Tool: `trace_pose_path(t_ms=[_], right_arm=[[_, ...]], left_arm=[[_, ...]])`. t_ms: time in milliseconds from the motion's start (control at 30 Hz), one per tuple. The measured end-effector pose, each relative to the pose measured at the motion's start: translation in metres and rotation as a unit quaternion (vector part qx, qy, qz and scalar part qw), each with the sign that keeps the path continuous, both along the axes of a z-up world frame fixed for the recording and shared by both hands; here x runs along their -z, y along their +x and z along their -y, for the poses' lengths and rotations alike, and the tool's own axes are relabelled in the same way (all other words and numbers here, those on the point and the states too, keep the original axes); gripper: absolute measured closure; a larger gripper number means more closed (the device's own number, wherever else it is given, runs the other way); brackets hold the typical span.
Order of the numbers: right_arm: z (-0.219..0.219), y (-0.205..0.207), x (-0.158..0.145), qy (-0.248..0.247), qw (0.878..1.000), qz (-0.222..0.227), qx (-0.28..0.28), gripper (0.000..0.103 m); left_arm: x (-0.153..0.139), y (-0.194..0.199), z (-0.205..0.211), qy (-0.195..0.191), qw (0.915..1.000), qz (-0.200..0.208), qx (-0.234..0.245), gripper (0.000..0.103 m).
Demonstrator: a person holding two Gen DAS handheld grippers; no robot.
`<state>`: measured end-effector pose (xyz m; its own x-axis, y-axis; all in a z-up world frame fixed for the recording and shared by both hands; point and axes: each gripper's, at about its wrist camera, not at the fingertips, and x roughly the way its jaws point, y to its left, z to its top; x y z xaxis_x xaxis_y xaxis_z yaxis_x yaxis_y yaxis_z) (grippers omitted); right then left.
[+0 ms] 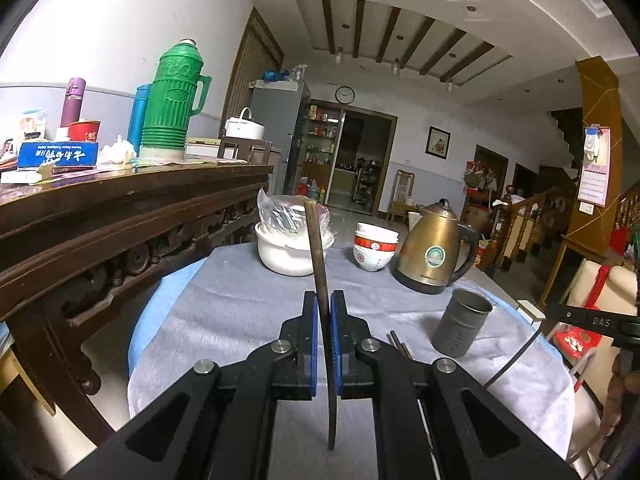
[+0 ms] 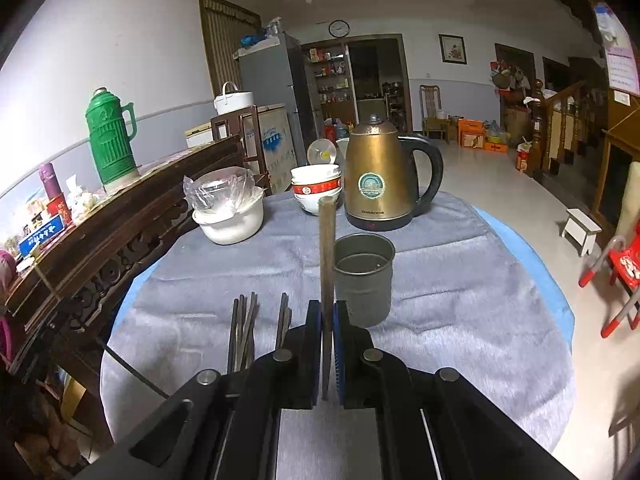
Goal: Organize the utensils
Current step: 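Carry the chopstick into the grey cup and open the right tool while the left tool does likewise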
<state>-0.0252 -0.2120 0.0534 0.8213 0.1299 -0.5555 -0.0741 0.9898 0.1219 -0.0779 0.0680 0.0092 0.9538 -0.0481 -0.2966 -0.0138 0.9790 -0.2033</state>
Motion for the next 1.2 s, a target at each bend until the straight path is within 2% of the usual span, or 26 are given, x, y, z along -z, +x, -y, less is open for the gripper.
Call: trace_pose_path(t_ms=[467, 700, 767, 967, 1200], right_arm=[[0.003, -0.008, -0.019, 0.002, 0.999, 0.031, 0.007, 0.097], [0.005, -0.001, -0.005, 0.004, 1.0, 0.003, 0.006, 0.097], [0.006, -0.001, -0.008, 0.003, 1.0, 0.006, 0.007, 0.097], [0.02, -0.001, -0.05, 0.015, 0.998, 0.061, 0.018, 0.097], [0.035, 0.021, -0.097, 0.017, 0.992, 0.122, 0.035, 0.097]], left_arm=[[-0.017, 0.019, 0.0, -0.021, 0.9995, 0.025, -0.002, 0.098], [0.003, 0.028, 0.0, -0.024, 0.9997, -0.004, -0.006, 0.098], [0.001, 0.029, -0.001, -0.027, 0.9996, -0.006, -0.005, 0.098], [-0.043, 0.037, 0.009, -0.05, 0.9973, 0.043, 0.031, 0.098], [-0.095, 0.081, 0.052, -0.105, 0.985, 0.081, 0.11, 0.098]])
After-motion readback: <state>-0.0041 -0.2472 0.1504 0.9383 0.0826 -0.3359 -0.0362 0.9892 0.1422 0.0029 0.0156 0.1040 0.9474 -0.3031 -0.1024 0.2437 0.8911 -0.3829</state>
